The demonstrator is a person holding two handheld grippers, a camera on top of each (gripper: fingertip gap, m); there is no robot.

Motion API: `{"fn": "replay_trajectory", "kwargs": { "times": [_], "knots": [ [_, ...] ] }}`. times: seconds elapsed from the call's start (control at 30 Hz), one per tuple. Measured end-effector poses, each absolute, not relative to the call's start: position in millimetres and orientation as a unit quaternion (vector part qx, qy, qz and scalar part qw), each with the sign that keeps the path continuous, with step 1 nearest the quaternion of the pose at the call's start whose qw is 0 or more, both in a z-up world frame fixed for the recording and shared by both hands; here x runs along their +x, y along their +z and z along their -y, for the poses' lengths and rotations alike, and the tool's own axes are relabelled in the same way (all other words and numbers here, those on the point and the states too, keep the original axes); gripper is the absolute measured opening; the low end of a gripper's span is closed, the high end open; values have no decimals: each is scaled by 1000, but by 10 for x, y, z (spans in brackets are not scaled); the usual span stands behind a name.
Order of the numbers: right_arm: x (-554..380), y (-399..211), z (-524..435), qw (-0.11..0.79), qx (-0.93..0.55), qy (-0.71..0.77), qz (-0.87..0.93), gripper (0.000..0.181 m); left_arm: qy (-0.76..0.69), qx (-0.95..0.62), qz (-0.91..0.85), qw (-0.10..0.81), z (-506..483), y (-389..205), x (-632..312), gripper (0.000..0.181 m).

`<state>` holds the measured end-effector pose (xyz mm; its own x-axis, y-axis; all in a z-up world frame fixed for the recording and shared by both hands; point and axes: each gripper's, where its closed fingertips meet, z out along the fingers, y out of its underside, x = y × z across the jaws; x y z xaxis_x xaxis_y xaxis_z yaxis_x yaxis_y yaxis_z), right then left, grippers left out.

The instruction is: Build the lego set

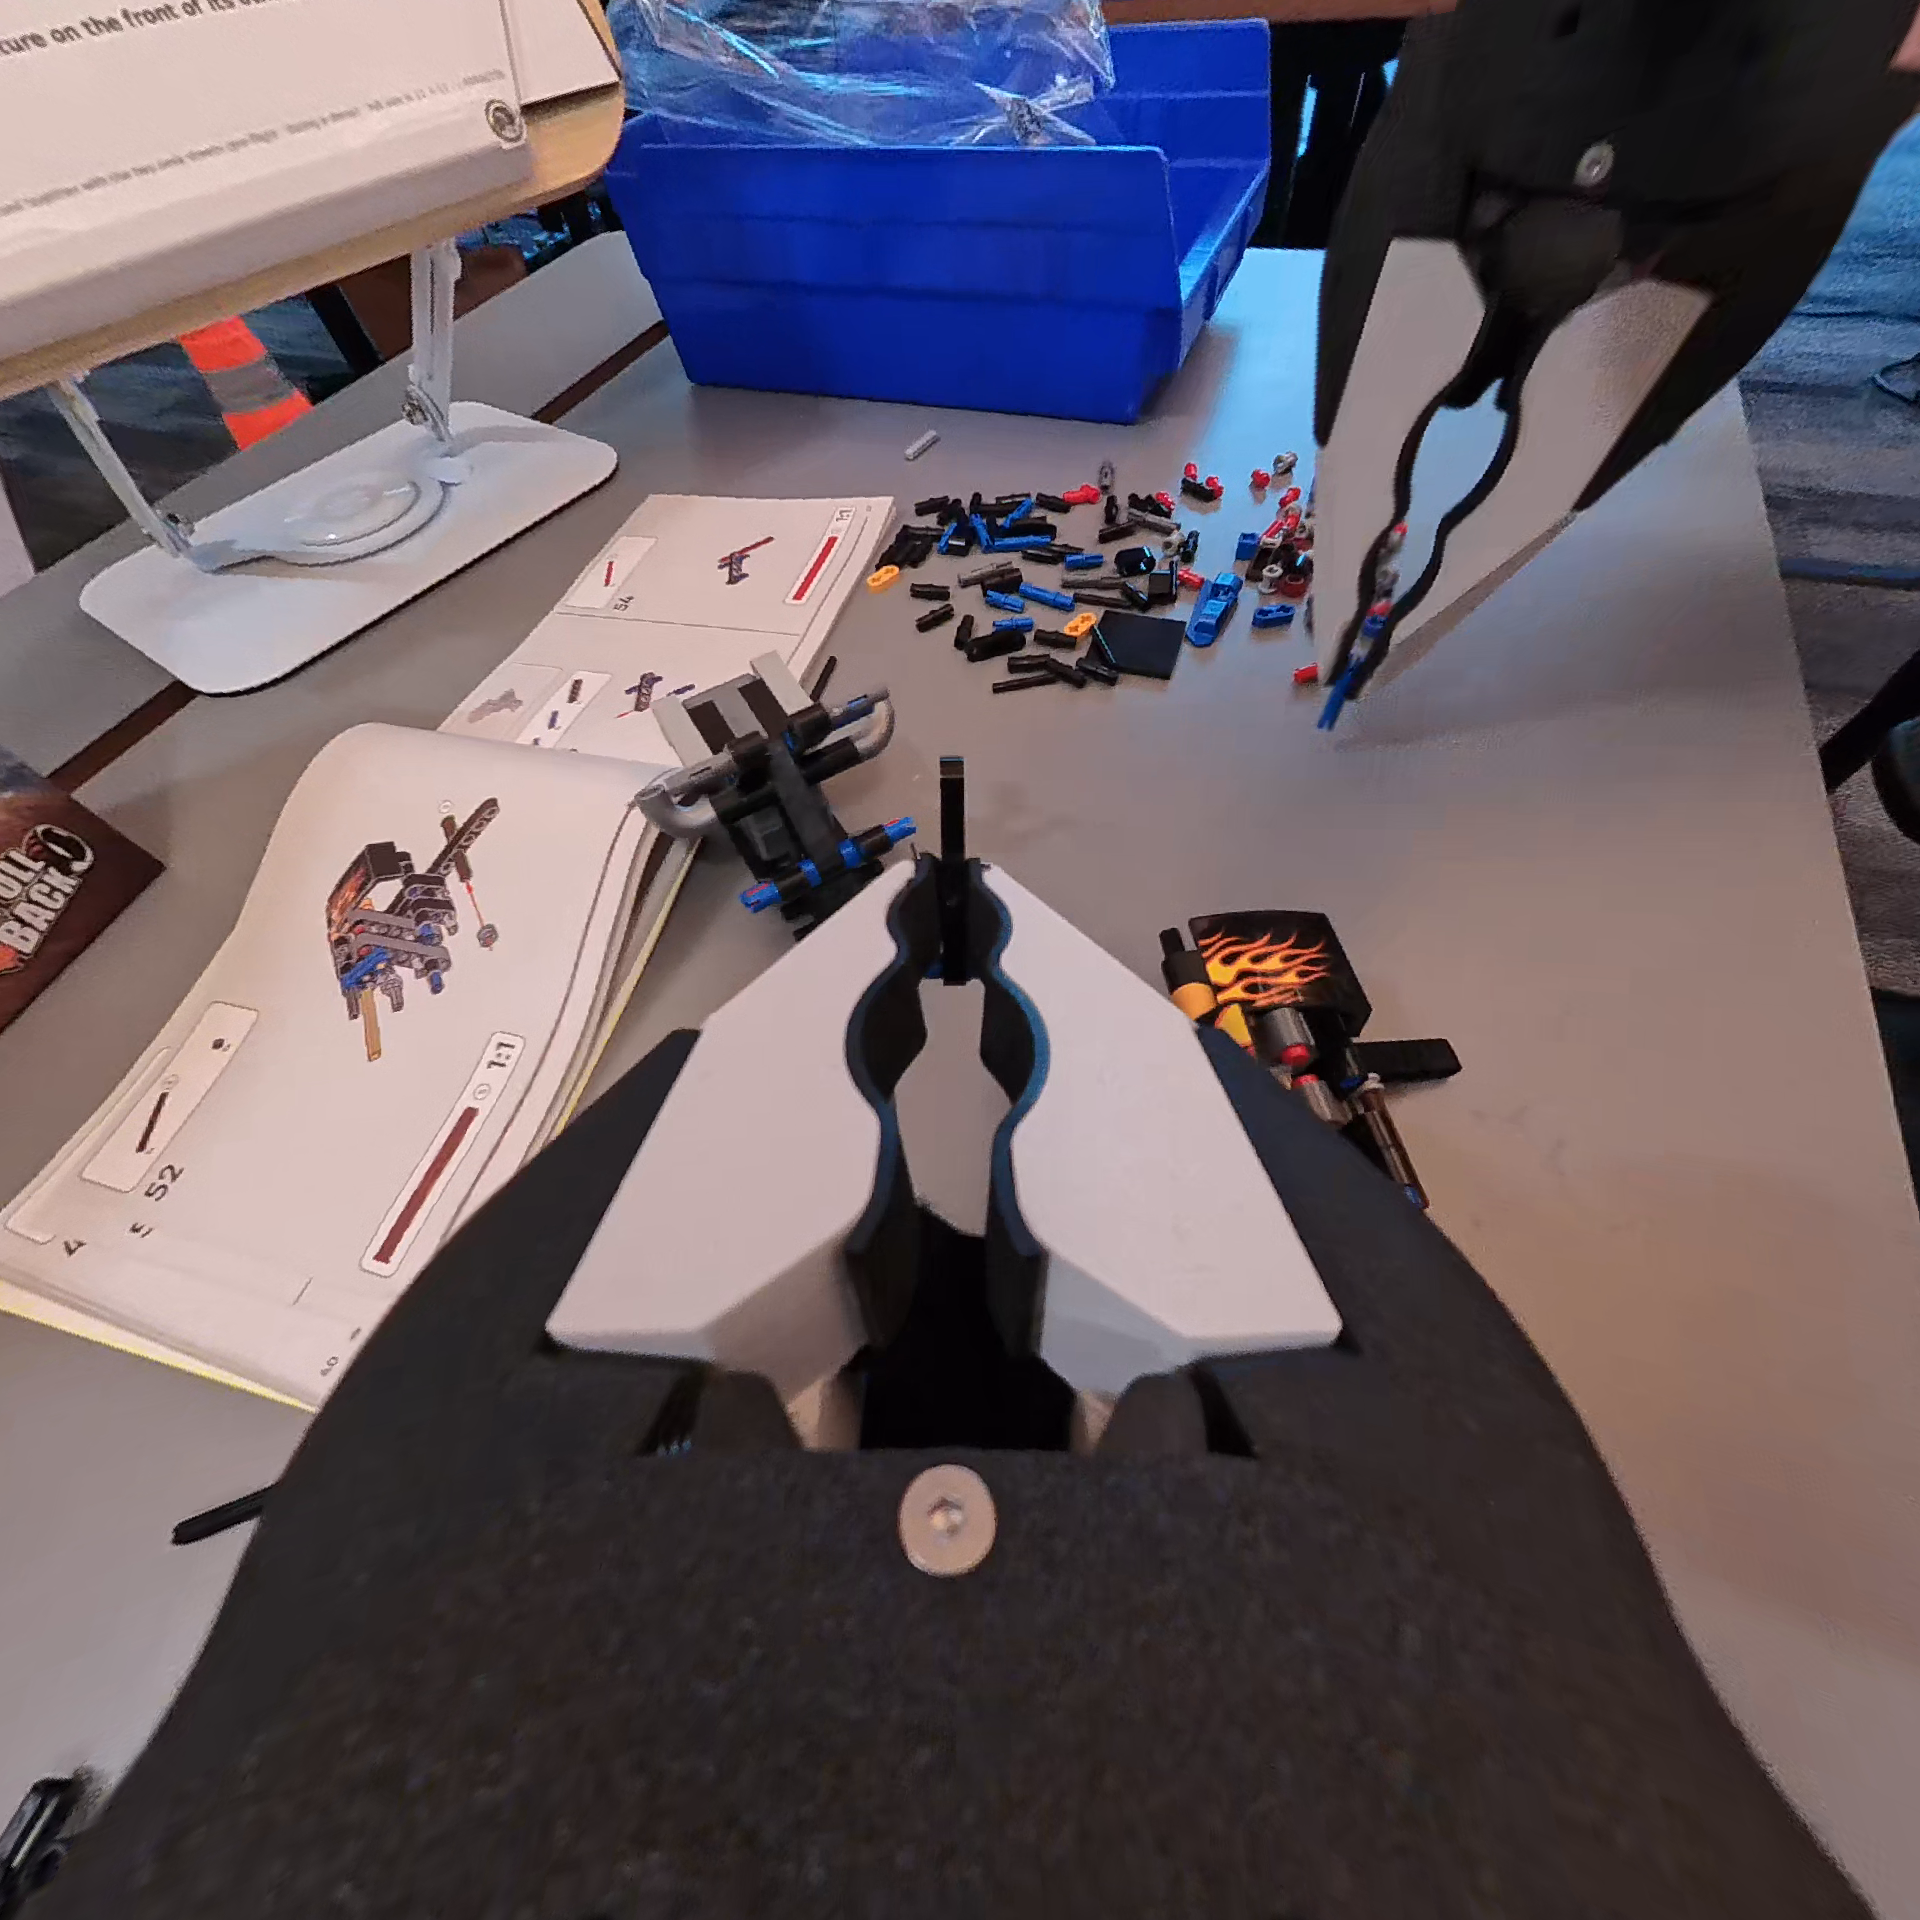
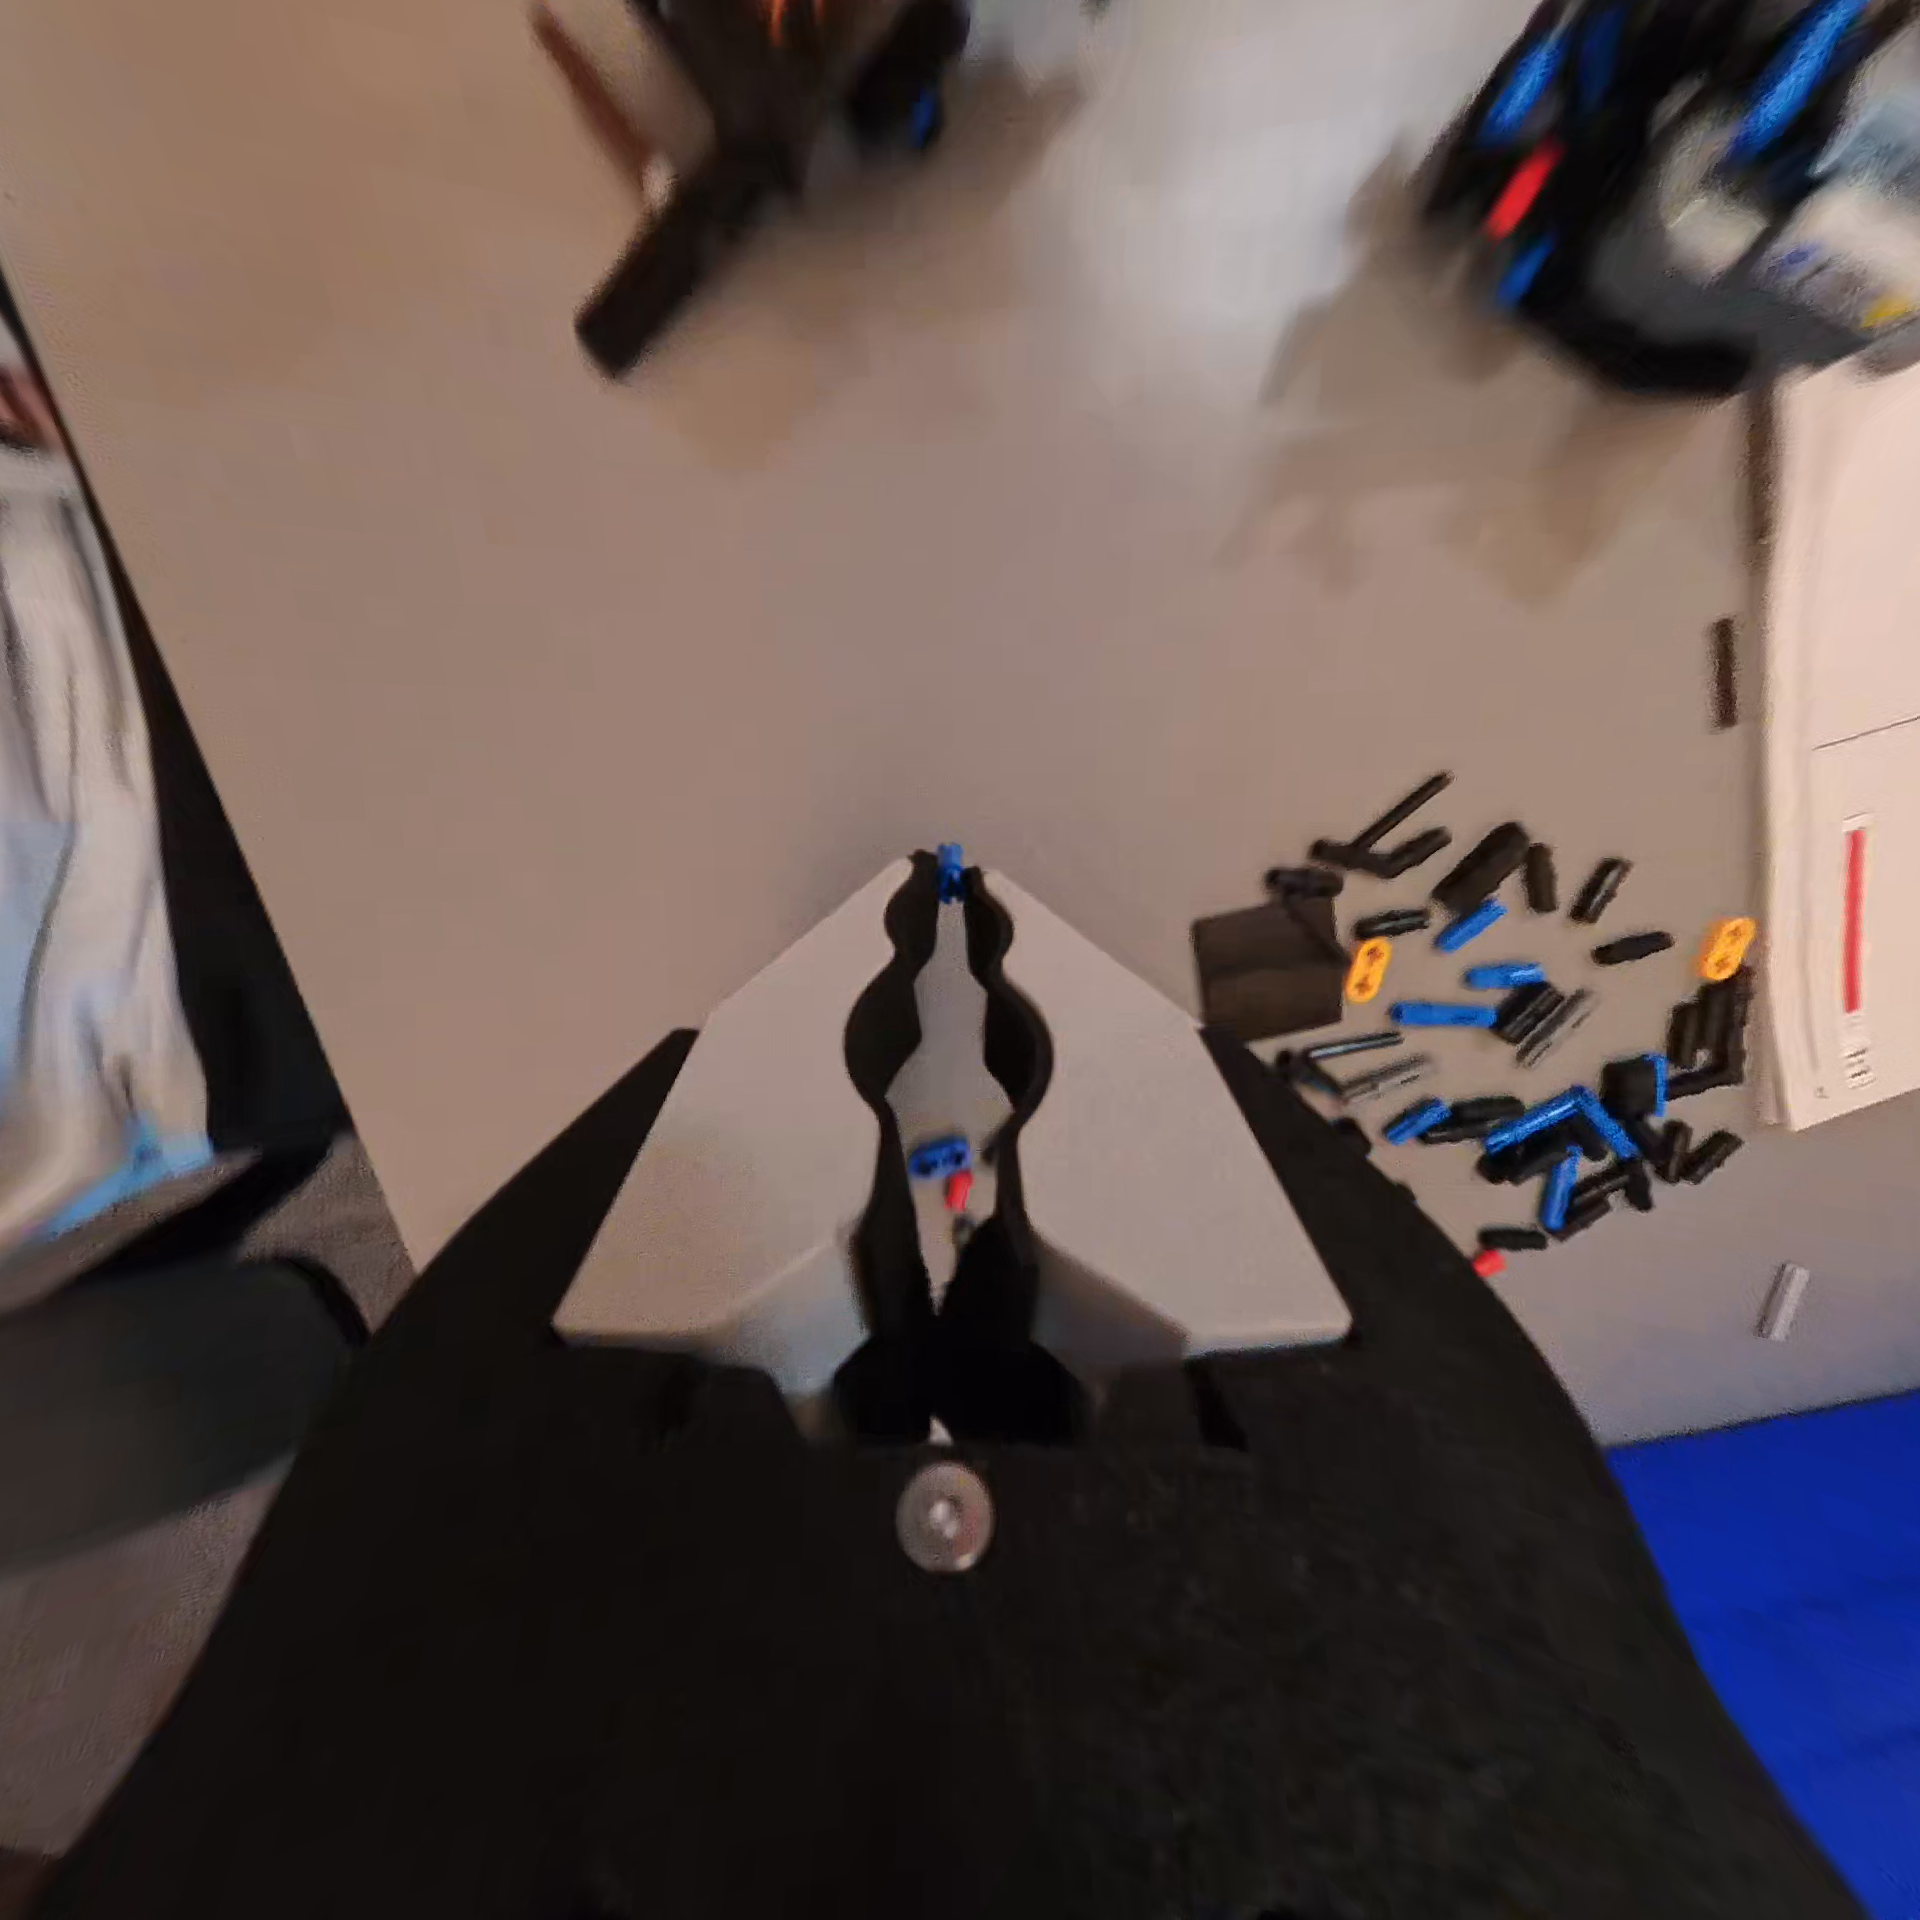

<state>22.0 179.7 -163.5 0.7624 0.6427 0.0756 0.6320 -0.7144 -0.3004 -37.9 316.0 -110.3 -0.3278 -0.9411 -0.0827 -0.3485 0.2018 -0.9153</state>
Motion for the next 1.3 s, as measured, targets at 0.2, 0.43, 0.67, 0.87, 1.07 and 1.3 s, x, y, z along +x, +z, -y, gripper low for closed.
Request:
{"fn": "replay_trajectory", "kwargs": {
  "times": [0.2,0.43,0.67,0.87,1.07,1.3],
  "knots": [
    [260,-1779,-1744,104,-921,1,375,4,-430,-467,-692,343,-3176,-1095,-382,1],
    [256,-1780,-1750,92,-921,-5,379,4,-430,-464,-700,331,-3118,-1147,-388,2],
    [274,-1801,-1765,87,-921,-4,379,5,-430,-466,-698,333,-3139,-1138,-384,2],
    [302,-1831,-1759,85,-922,-5,378,5,-428,-463,-700,334,-3128,-1140,-386,2],
    [304,-1853,-1755,94,-922,0,375,5,-429,-463,-701,333,-3127,-1143,-387,2],
    [275,-1827,-1771,112,-921,8,374,5,-428,-463,-702,331,-3124,-1156,-384,2]
  ]
}}
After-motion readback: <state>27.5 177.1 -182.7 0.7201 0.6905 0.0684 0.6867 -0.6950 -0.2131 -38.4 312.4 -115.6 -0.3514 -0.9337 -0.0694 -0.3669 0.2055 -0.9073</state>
